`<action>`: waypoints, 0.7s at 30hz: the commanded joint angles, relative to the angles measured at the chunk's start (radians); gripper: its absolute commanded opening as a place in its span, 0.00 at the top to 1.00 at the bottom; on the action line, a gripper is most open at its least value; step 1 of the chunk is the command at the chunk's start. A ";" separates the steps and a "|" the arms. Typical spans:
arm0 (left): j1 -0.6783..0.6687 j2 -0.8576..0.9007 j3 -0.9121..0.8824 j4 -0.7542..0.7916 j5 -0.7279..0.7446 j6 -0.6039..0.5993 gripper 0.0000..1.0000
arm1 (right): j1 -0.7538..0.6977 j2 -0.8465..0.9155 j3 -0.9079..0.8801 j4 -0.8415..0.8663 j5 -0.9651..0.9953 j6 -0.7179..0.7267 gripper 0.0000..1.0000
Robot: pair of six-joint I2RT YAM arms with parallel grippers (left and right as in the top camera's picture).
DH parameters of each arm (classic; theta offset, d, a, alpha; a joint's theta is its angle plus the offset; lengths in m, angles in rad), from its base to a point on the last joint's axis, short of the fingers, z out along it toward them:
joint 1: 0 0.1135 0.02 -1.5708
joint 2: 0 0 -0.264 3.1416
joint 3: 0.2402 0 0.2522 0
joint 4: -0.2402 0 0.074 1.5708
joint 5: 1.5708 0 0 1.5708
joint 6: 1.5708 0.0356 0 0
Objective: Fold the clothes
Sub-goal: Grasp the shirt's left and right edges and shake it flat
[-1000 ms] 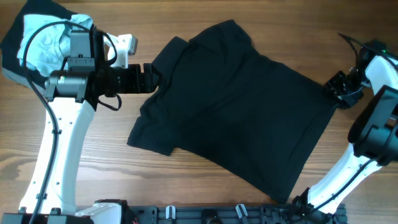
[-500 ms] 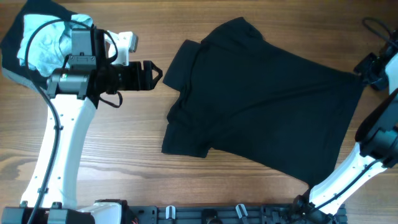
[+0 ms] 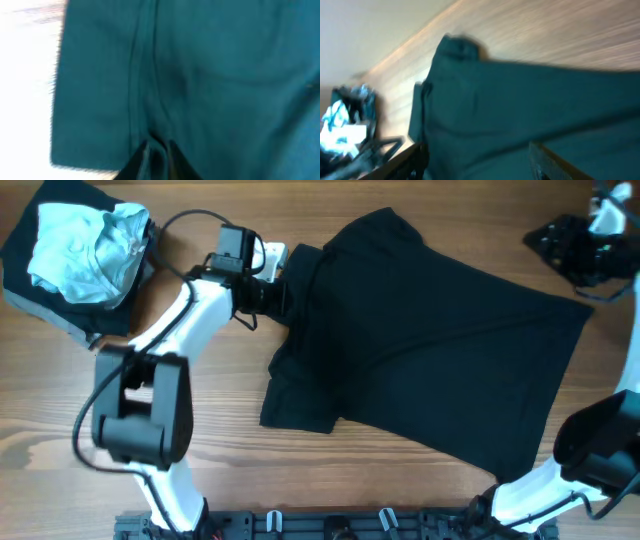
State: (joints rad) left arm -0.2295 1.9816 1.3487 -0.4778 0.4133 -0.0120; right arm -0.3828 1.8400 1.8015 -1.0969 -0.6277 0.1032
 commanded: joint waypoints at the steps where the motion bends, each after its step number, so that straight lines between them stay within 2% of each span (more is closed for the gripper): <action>1: -0.034 0.088 0.013 0.038 0.038 0.000 0.94 | 0.082 0.002 -0.001 -0.014 0.065 -0.006 0.33; 3: -0.061 0.119 0.013 0.041 0.025 0.005 0.94 | 0.122 0.002 -0.004 -0.016 0.122 0.009 0.33; 5: -0.080 0.162 0.013 0.040 -0.060 0.004 0.93 | 0.153 0.002 -0.004 -0.015 0.138 0.009 0.33; 6: -0.082 0.179 0.013 0.034 -0.114 -0.001 0.90 | 0.162 0.002 -0.004 -0.015 0.146 0.009 0.33; 8: -0.071 0.208 0.013 -0.013 -0.323 -0.111 0.90 | 0.172 0.002 -0.008 -0.025 0.196 0.034 0.31; 9: -0.041 0.211 0.012 -0.069 -0.527 -0.225 0.94 | 0.175 0.002 -0.025 -0.045 0.211 0.034 0.31; 11: 0.014 0.209 0.013 -0.105 -0.629 -0.266 0.94 | 0.176 0.002 -0.056 -0.072 0.269 0.046 0.31; 15: 0.172 0.208 0.013 -0.177 -0.631 -0.289 0.96 | 0.176 0.002 -0.201 -0.089 0.490 0.266 0.31; 16: 0.216 0.206 0.013 -0.194 -0.585 -0.299 0.94 | 0.176 0.002 -0.266 -0.061 0.497 0.289 0.31; 18: 0.262 0.200 0.013 -0.197 -0.426 -0.267 0.86 | 0.177 0.002 -0.376 0.038 0.433 0.249 0.34; 19: 0.280 0.187 0.013 -0.196 -0.296 -0.222 0.78 | 0.181 0.002 -0.458 0.121 0.367 0.188 0.39; 21: 0.281 0.161 0.013 -0.197 -0.214 -0.196 0.71 | 0.186 0.002 -0.554 0.224 0.356 0.188 0.44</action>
State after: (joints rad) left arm 0.0315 2.0956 1.4231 -0.6399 0.0689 -0.2562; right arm -0.2108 1.8416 1.3727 -0.9733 -0.2253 0.3096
